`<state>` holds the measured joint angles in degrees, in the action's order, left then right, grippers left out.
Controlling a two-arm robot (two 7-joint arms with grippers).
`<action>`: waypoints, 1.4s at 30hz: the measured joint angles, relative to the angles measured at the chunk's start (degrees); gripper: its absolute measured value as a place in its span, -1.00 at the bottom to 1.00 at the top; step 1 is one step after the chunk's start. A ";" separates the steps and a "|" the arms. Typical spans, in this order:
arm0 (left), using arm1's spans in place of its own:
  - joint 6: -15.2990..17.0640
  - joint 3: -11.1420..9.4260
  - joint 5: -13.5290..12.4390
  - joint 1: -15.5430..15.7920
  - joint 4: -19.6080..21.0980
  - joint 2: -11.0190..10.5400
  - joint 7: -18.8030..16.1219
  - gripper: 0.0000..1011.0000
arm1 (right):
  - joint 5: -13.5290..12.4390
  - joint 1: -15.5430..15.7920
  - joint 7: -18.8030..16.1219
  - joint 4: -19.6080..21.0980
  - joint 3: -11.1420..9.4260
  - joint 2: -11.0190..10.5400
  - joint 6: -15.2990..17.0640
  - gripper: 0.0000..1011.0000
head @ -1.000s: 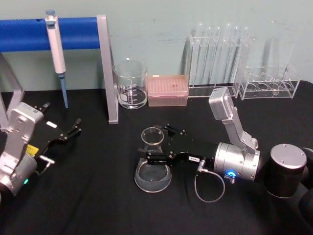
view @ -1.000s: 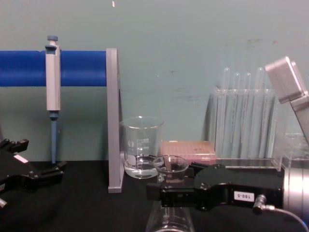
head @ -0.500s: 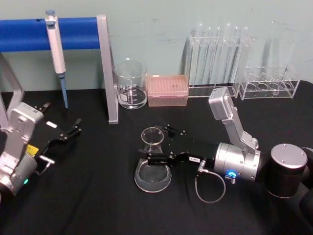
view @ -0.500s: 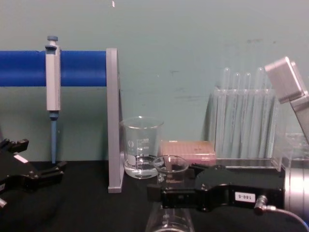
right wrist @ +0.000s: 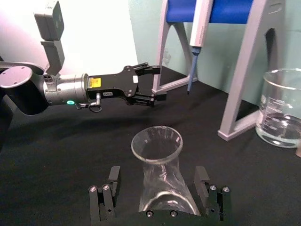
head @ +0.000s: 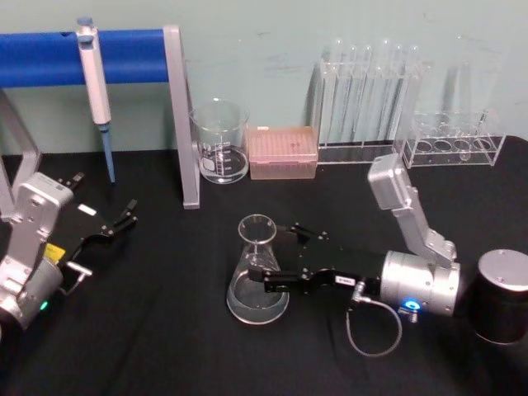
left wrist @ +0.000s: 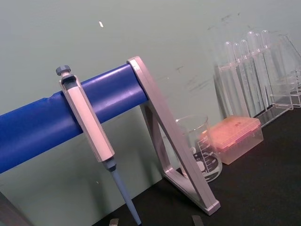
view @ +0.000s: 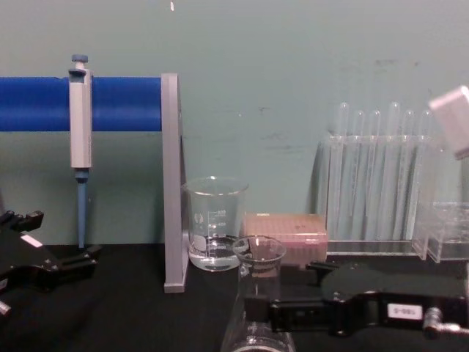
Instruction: Grasp the erlenmeyer flask with one hand, shake it three times, then place it back.
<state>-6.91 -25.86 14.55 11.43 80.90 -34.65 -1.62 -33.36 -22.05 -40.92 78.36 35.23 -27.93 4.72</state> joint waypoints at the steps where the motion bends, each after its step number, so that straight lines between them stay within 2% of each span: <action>1: 0.00 0.00 0.00 0.00 0.00 0.00 0.00 0.98 | -0.15 0.32 0.29 0.58 -0.18 -0.40 0.16 0.98; 7: 0.00 0.00 0.00 0.00 0.00 0.00 0.00 0.98 | -1.31 2.47 2.08 3.87 -1.65 -2.94 0.96 0.98; 14: 0.00 0.00 0.00 0.00 0.00 0.00 0.00 0.98 | -3.15 5.10 4.56 8.05 -4.69 -5.90 1.10 0.98; 17: 0.00 0.00 0.00 0.00 0.00 0.00 0.00 0.98 | -4.01 6.51 6.43 9.74 -7.09 -6.84 -0.47 0.98; 20: 0.00 0.00 0.00 0.00 0.00 0.00 0.00 0.98 | -4.14 7.25 7.81 10.27 -8.61 -6.93 -1.85 0.98; 25: 0.00 0.00 0.00 0.00 0.00 0.00 0.00 0.98 | -3.65 8.49 11.52 10.61 -11.50 -5.93 -4.83 0.98; 29: 0.00 0.00 0.00 0.00 0.00 0.00 0.00 0.98 | -0.78 9.30 16.60 10.77 -12.74 -4.47 -6.11 0.98; 33: 0.00 0.00 0.00 0.00 0.00 0.00 0.00 0.98 | 2.53 9.69 21.73 10.04 -13.04 -2.45 -6.09 0.98; 37: 0.00 0.00 0.00 0.00 0.00 0.00 0.00 0.98 | 4.42 9.80 24.16 9.13 -12.70 -1.14 -5.41 0.98; 39: 0.00 0.00 0.00 0.00 0.00 0.00 0.00 0.98 | 6.45 9.94 26.46 8.02 -12.17 0.18 -4.69 0.98; 42: 0.00 0.00 0.00 0.00 0.00 0.00 0.00 0.98 | 7.60 10.00 27.76 7.13 -11.90 1.11 -4.29 0.98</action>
<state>-6.91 -25.86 14.55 11.43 80.90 -34.65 -1.62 -25.77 -12.05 -13.17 85.49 23.33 -26.82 0.44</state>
